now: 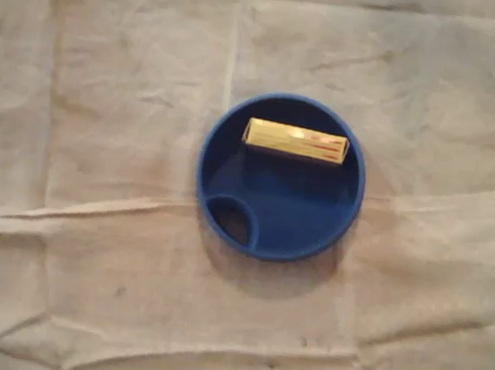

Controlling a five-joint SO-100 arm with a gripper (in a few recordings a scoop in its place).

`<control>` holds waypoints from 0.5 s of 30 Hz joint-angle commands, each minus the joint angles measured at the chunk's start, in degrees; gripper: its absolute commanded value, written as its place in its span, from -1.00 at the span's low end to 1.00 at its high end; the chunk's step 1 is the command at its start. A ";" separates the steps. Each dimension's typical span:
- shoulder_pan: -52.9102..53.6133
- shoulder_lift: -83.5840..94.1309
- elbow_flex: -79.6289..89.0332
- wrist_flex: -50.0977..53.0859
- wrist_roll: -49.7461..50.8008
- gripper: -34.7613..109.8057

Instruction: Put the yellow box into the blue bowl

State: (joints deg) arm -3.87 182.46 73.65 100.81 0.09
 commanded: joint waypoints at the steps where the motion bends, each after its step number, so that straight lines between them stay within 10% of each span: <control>1: -0.53 3.78 3.60 0.00 -1.93 -0.52; 15: -0.09 8.70 16.52 0.00 -5.62 -0.52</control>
State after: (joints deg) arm -4.13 188.88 89.56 100.81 -5.19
